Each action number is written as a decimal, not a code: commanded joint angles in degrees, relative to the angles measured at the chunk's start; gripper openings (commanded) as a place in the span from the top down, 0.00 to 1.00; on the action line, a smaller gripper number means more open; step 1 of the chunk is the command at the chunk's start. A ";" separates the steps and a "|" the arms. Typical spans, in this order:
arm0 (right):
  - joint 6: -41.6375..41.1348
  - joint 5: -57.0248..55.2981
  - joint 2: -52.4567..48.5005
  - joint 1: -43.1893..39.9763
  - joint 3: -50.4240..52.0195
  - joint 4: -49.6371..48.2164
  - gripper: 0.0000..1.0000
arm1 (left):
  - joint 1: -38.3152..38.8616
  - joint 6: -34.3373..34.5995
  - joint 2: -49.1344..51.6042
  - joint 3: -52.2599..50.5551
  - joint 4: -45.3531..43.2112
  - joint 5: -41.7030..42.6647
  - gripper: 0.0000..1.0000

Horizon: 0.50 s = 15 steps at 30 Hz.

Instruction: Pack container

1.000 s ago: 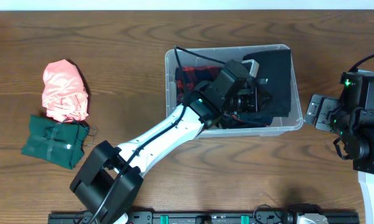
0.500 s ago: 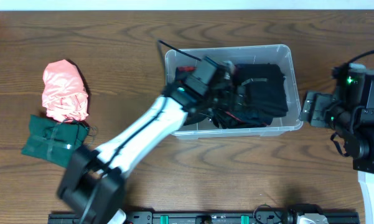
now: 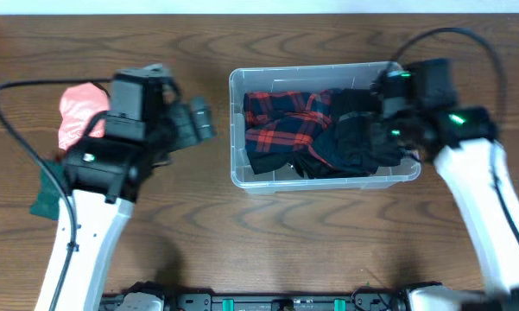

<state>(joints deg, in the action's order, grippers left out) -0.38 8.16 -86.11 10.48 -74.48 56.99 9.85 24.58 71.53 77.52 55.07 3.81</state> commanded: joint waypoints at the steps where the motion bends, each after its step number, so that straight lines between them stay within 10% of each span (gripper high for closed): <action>1: -3.45 -2.34 -7.54 0.85 3.28 -0.59 0.62 | -5.22 -1.03 1.44 -0.11 3.34 -2.36 0.02; 10: -3.65 -4.33 -22.64 0.74 5.97 -5.38 0.59 | -19.08 -3.50 2.97 -1.33 7.19 -2.40 0.02; 15: -1.25 -4.31 -15.82 0.74 4.26 -3.69 0.37 | -28.39 -4.61 3.50 -1.33 8.48 -2.62 0.02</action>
<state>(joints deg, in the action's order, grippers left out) -2.42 7.05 -100.01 10.96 -73.43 52.73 -14.09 21.98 74.28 76.53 62.94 2.57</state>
